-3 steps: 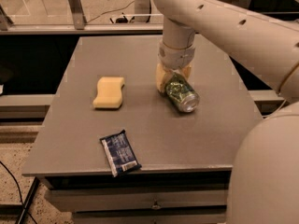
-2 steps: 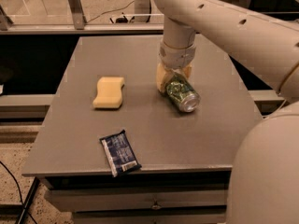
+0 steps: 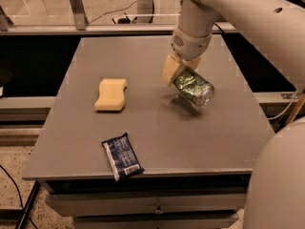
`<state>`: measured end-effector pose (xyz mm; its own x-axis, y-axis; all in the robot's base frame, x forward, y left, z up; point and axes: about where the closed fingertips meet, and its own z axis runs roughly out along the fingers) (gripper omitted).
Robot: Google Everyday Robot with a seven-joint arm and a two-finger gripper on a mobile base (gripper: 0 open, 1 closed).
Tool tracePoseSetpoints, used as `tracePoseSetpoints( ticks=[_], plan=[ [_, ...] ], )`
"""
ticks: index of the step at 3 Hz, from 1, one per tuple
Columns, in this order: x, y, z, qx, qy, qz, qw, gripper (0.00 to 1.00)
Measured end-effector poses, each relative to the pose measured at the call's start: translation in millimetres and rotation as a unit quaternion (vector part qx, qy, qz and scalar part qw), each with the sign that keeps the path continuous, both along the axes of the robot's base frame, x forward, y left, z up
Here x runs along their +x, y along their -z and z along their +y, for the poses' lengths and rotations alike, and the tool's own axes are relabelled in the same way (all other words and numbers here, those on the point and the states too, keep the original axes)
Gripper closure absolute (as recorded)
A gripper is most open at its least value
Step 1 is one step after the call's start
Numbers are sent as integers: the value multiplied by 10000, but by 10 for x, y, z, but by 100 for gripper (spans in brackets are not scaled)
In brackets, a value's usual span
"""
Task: Place green can upright
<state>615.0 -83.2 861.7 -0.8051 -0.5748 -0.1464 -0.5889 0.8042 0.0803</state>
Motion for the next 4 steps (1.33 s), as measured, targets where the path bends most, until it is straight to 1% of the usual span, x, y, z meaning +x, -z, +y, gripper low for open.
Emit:
tracePoseSetpoints(
  ticks=[1, 2, 3, 4],
  plan=[
    [8, 5, 8, 8, 29, -5, 10000, 100],
    [23, -121, 9, -18, -186, -325, 9993, 100],
    [2, -575, -63, 124, -552, -1041, 9930, 100],
    [-43, -1028, -163, 470, -885, -1645, 9813, 100]
  ],
)
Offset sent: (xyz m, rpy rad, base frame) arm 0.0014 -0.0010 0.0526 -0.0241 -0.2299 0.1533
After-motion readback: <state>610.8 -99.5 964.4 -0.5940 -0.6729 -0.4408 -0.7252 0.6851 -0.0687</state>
